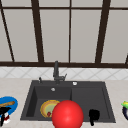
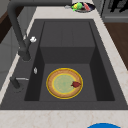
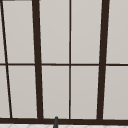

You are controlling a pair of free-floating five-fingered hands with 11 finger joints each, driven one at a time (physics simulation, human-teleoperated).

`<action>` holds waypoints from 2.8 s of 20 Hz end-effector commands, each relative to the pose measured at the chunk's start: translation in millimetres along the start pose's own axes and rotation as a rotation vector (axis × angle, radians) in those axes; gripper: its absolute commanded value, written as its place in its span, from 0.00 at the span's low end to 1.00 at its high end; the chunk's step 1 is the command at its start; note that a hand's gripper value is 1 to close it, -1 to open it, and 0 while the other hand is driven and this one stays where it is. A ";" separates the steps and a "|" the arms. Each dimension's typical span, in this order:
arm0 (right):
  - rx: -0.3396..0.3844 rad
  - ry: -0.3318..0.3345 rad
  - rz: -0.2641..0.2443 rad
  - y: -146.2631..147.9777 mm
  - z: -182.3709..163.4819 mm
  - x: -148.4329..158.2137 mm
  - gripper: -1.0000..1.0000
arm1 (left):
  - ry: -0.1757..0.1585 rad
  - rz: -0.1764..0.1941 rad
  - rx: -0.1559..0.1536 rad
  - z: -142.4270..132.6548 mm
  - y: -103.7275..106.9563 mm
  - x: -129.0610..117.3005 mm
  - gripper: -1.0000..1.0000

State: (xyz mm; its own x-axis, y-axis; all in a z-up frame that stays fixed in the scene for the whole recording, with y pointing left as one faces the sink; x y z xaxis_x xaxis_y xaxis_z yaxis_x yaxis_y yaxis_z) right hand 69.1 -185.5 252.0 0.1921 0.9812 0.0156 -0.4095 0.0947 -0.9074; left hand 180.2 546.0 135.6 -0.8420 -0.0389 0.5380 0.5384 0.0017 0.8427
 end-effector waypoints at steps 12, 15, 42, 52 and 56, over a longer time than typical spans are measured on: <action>0.000 0.000 0.000 0.0 0.0 0.0 0.50 | -0.037 0.082 0.009 14.2 -0.1 -25.2 0.00; 0.000 0.000 0.000 0.0 0.0 0.0 0.50 | -0.051 0.082 -0.006 15.9 6.0 -18.5 1.00; 0.000 0.000 0.000 0.0 0.0 0.0 0.50 | 0.018 0.009 0.031 -34.4 68.1 47.1 1.00; 0.000 0.000 0.000 0.0 0.0 0.0 0.50 | 0.035 0.026 0.016 -80.8 106.6 82.9 1.00; 0.000 0.000 0.000 0.0 0.0 0.0 0.50 | 0.041 0.010 0.008 -106.3 119.8 91.0 1.00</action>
State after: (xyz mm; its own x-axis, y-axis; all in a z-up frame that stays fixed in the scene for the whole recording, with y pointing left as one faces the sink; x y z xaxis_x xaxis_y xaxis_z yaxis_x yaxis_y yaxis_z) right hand 69.1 -185.5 252.0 0.1921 0.9812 0.0156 -0.4095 0.0947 -0.9074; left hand 170.4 455.3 271.5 -0.8343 -0.0641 0.5476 0.5465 0.0346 0.8367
